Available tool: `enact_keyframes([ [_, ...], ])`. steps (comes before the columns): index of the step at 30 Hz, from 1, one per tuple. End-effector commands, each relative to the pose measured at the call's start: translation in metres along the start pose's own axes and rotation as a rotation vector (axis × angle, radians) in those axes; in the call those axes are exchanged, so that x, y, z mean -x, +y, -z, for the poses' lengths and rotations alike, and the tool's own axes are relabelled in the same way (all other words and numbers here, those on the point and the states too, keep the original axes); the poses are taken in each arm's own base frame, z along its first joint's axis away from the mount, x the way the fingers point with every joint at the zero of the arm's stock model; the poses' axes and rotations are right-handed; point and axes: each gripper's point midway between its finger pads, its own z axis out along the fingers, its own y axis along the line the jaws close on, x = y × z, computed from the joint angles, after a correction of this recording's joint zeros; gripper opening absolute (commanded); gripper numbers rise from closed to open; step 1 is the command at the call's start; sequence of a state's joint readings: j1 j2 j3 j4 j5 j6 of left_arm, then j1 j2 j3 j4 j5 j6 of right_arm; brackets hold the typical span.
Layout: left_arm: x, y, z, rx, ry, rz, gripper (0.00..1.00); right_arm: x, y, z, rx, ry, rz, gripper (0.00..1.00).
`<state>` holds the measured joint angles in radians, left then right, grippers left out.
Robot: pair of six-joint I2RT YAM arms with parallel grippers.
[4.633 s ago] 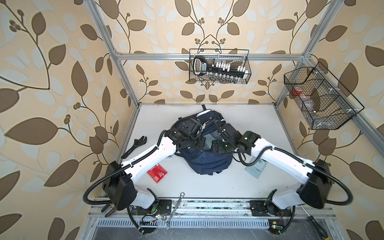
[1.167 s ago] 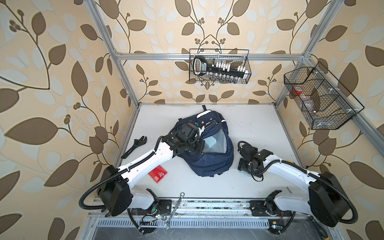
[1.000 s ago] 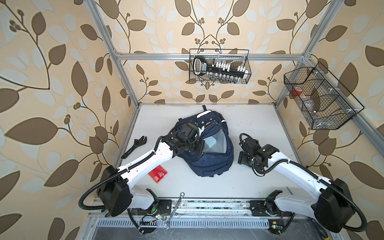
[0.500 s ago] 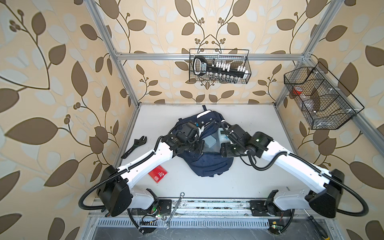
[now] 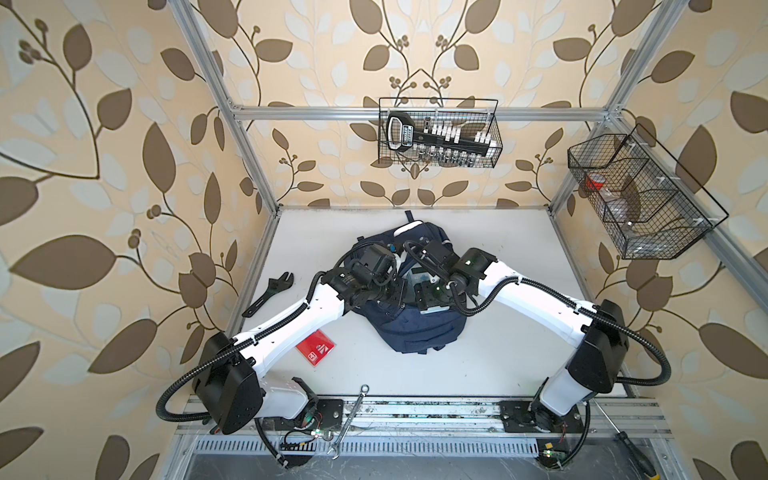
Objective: Pack the student bag
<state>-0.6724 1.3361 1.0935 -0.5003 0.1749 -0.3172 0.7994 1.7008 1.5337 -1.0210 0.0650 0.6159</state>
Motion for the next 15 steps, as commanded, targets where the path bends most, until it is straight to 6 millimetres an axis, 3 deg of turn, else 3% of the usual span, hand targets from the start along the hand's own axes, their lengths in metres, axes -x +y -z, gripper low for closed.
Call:
enact_keyframes([
  [1, 0.046, -0.049, 0.036, -0.187, -0.167, -0.066, 0.0, 0.037, 0.004, -0.012, 0.02, -0.047, -0.034, 0.17],
  [3, 0.044, -0.05, 0.037, -0.197, -0.162, -0.063, 0.0, 0.045, 0.005, -0.02, 0.022, -0.036, -0.055, 0.37],
  [4, 0.043, -0.049, 0.038, -0.196, -0.165, -0.065, 0.0, 0.05, 0.008, -0.02, 0.033, -0.045, -0.058, 0.53],
  [6, 0.043, -0.047, 0.04, -0.181, -0.173, -0.07, 0.0, 0.057, 0.014, -0.016, 0.06, -0.07, -0.07, 0.67],
  [10, 0.043, -0.044, 0.04, -0.168, -0.175, -0.077, 0.0, 0.057, 0.017, 0.001, 0.132, -0.143, -0.088, 0.73],
  [15, 0.043, -0.047, 0.032, -0.184, -0.161, -0.075, 0.0, 0.039, 0.022, 0.018, 0.312, -0.231, -0.125, 0.82],
])
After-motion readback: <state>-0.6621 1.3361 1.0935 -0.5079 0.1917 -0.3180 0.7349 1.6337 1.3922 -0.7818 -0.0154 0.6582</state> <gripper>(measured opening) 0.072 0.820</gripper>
